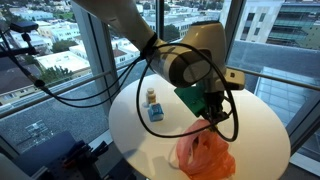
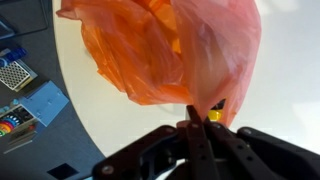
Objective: Put the yellow bottle in the plastic bag
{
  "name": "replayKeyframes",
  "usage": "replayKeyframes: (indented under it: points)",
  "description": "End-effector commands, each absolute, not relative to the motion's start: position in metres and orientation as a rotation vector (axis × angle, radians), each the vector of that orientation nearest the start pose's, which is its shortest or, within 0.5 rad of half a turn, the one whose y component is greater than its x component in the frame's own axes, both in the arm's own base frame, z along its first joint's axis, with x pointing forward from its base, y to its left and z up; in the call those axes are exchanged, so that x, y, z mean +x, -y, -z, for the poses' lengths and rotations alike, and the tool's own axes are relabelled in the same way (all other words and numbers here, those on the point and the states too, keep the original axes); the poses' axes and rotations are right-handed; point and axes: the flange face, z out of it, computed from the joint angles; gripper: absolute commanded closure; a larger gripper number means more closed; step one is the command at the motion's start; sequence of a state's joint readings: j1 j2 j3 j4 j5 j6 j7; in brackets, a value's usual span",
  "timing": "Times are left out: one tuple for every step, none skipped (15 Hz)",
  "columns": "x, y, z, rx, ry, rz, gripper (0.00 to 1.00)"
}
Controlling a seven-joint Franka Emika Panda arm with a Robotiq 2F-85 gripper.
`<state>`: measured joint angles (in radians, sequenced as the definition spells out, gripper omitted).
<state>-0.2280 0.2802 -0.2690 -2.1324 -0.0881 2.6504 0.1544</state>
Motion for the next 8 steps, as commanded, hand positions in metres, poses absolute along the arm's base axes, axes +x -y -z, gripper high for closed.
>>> replayKeyframes:
  points:
    - [0.515, 0.275, -0.339, -3.171, -0.889, 0.445, 0.98]
    - [0.512, 0.273, -0.348, -3.178, -0.882, 0.464, 0.98]
    - [0.51, 0.272, -0.356, -3.186, -0.874, 0.485, 0.97]
    - [0.507, 0.27, -0.364, -3.194, -0.864, 0.505, 0.97]
    - [0.504, 0.268, -0.373, -3.203, -0.853, 0.526, 0.98]
    - [0.501, 0.265, -0.381, -3.212, -0.841, 0.549, 0.98]
    - [0.499, 0.262, -0.389, -3.222, -0.828, 0.568, 0.98]
    - [0.496, 0.258, -0.397, -3.23, -0.814, 0.589, 0.98]
